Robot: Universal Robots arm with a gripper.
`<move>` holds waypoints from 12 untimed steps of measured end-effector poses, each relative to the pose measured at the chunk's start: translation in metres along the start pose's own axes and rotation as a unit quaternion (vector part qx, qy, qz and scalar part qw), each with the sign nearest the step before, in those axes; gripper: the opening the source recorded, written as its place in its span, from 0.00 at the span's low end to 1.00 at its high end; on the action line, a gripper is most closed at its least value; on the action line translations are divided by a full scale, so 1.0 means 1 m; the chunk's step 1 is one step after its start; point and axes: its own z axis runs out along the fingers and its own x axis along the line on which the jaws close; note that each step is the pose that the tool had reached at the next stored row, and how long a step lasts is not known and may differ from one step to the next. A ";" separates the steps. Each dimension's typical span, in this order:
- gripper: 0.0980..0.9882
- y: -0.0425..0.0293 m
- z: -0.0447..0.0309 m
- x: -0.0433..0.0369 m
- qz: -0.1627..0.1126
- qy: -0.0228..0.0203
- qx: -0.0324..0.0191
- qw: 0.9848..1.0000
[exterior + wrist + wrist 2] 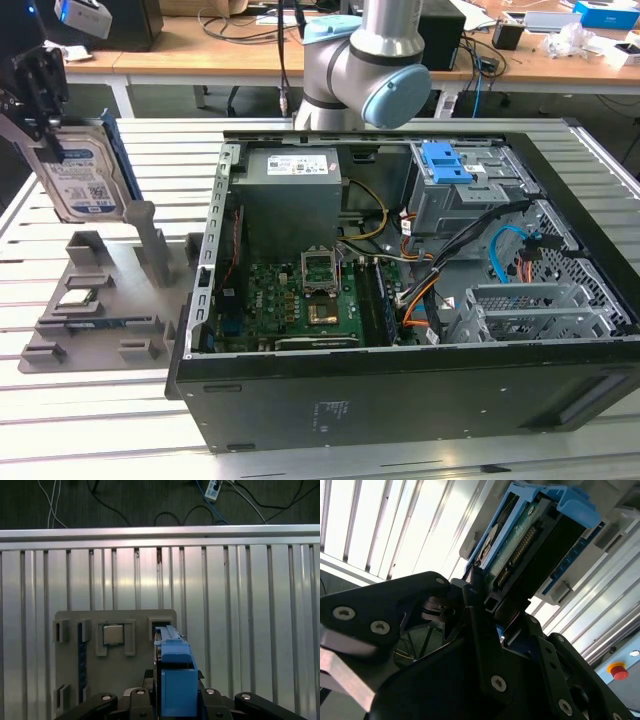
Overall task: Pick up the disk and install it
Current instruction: 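Pick up the disk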
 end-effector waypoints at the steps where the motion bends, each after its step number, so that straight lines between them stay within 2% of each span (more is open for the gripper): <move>1: 0.30 0.0001 -0.0018 -0.0002 0.000 0.000 0.000 1.000; 12: 0.30 0.0007 -0.0157 -0.0018 0.000 0.000 0.000 1.000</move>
